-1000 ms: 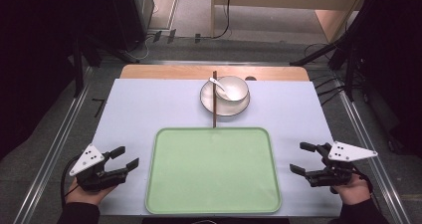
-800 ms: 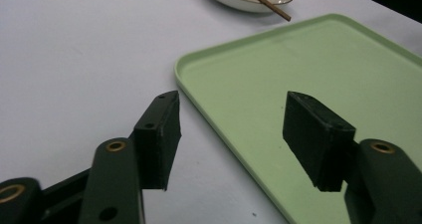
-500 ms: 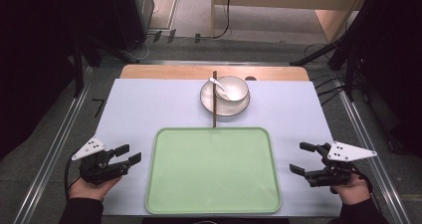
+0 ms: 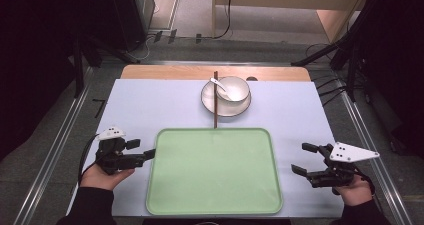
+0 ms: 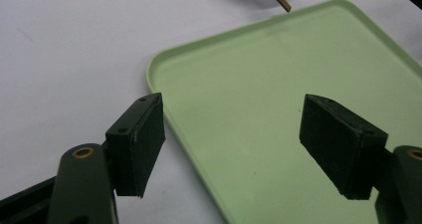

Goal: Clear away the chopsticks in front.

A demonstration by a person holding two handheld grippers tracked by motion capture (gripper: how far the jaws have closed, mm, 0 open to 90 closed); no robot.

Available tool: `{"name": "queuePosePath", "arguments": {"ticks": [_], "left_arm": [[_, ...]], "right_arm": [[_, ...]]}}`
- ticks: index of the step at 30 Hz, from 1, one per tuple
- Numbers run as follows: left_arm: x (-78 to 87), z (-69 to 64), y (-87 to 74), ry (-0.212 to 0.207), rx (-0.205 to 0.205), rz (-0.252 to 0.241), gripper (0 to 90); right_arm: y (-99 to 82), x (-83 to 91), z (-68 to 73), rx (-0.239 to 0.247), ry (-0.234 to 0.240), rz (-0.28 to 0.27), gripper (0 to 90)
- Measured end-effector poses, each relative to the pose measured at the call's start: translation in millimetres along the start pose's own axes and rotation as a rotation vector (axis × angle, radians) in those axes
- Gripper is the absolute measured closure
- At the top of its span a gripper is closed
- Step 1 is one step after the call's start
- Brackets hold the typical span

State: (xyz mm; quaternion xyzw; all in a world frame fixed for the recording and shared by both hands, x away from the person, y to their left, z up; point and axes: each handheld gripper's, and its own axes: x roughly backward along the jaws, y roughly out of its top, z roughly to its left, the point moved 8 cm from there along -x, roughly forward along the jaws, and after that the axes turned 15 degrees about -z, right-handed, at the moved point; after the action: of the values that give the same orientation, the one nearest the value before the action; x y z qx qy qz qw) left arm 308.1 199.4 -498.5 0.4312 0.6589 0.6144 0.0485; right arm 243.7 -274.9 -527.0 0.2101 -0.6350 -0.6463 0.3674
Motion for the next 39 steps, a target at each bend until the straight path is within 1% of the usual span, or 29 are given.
{"name": "queuePosePath", "arguments": {"ticks": [1, 2, 3, 5, 6, 7, 8, 9, 10, 11, 13, 15, 17, 20, 21, 24, 26, 27, 31, 32, 34, 35, 36, 37, 38, 39], "left_arm": [[-5.8, -1.4, 4.1, -0.01, 0.019, -0.004, 25.0], [-5.8, -1.4, 4.1, -0.01, 0.019, -0.004, 24.2], [-11.5, -2.2, 6.7, -0.01, 0.025, 0.009, 23.3], [-14.0, -2.8, 7.9, -0.009, 0.021, 0.018, 23.0], [-17.3, -3.9, 10.4, -0.013, 0.01, 0.024, 23.0], [-20.9, -5.7, 13.3, -0.014, 0.009, 0.024, 23.1], [-20.9, -5.7, 13.3, -0.014, 0.009, 0.024, 23.1], [-25.0, -7.4, 16.8, -0.011, 0.007, 0.034, 23.0], [-25.0, -7.4, 16.8, -0.011, 0.007, 0.034, 23.0], [-28.7, -8.6, 20.3, -0.018, 0.001, 0.04, 22.8], [-30.7, -8.6, 22.4, -0.018, -0.003, 0.042, 22.6], [-33.7, -9.5, 25.3, -0.02, 0.005, 0.046, 22.5], [-38.2, -9.1, 29.0, -0.008, 0.017, 0.057, 22.8], [-44.0, -9.9, 33.8, -0.011, 0.03, 0.057, 23.3], [-44.0, -9.9, 33.8, -0.011, 0.03, 0.057, 23.4], [-54.4, -12.9, 39.1, -0.016, 0.028, 0.075, 23.7], [-57.3, -13.7, 40.6, -0.014, 0.031, 0.08, 24.7], [-62.7, -15.0, 44.0, -0.016, 0.038, 0.089, 25.3], [-73.0, -16.2, 51.6, -0.015, 0.026, 0.092, 25.5], [-73.0, -16.2, 51.6, -0.015, 0.026, 0.092, 25.4], [-81.0, -16.8, 57.0, -0.017, 0.017, 0.093, 25.2], [-81.0, -16.8, 57.0, -0.017, 0.017, 0.093, 25.2], [-84.8, -17.2, 58.9, -0.014, 0.013, 0.093, 25.2], [-90.7, -19.1, 61.1, -0.018, 0.013, 0.095, 25.5], [-90.7, -19.1, 61.1, -0.018, 0.013, 0.095, 26.1], [-95.0, -20.7, 62.9, -0.03, 0.009, 0.102, 26.1]], "right_arm": [[-0.2, -0.1, 0.1, -0.001, 0.0, 0.002, 17.4], [-0.3, -0.1, 0.1, -0.001, -0.001, 0.002, 17.4], [-0.3, -0.2, 0.1, 0.0, -0.001, 0.002, 17.4], [-0.4, -0.2, 0.1, -0.001, 0.0, 0.004, 17.4], [-0.5, -0.3, 0.1, -0.002, 0.0, 0.004, 17.4], [-0.6, -0.6, 0.2, -0.002, 0.002, 0.005, 17.4], [-0.6, -0.7, 0.3, -0.002, 0.002, 0.005, 17.4], [-0.6, -1.0, 0.4, -0.001, 0.002, 0.004, 17.4], [-0.6, -1.0, 0.5, -0.002, 0.002, 0.005, 17.4], [-0.6, -1.0, 0.7, -0.002, 0.003, 0.006, 17.4], [-0.6, -1.0, 0.7, -0.002, 0.003, 0.005, 17.4], [-0.6, -0.9, 0.5, -0.002, 0.003, 0.004, 17.4], [-0.5, -1.0, 1.0, -0.003, 0.005, 0.004, 17.4], [-0.4, -1.2, 1.4, 0.0, 0.006, 0.005, 17.4], [-0.4, -1.2, 1.4, 0.0, 0.006, 0.005, 17.4], [-0.7, -1.7, 1.2, 0.0, 0.007, 0.007, 17.4], [-0.7, -1.7, 1.1, 0.0, 0.007, 0.007, 17.4], [-0.6, -1.7, 1.2, 0.0, 0.007, 0.006, 17.4], [-0.8, -1.8, 1.5, -0.001, 0.01, 0.009, 17.4], [-0.8, -1.8, 1.5, -0.001, 0.01, 0.009, 17.4], [-1.0, -2.2, 1.5, 0.001, 0.012, 0.009, 17.4], [-1.1, -2.2, 1.5, 0.001, 0.012, 0.009, 17.4], [-0.9, -2.1, 1.8, -0.001, 0.013, 0.008, 17.4], [-0.8, -2.2, 1.8, 0.001, 0.014, 0.007, 17.4], [-0.8, -2.2, 1.8, 0.001, 0.014, 0.007, 17.4], [-0.7, -2.4, 2.3, 0.002, 0.014, 0.009, 17.4]]}}
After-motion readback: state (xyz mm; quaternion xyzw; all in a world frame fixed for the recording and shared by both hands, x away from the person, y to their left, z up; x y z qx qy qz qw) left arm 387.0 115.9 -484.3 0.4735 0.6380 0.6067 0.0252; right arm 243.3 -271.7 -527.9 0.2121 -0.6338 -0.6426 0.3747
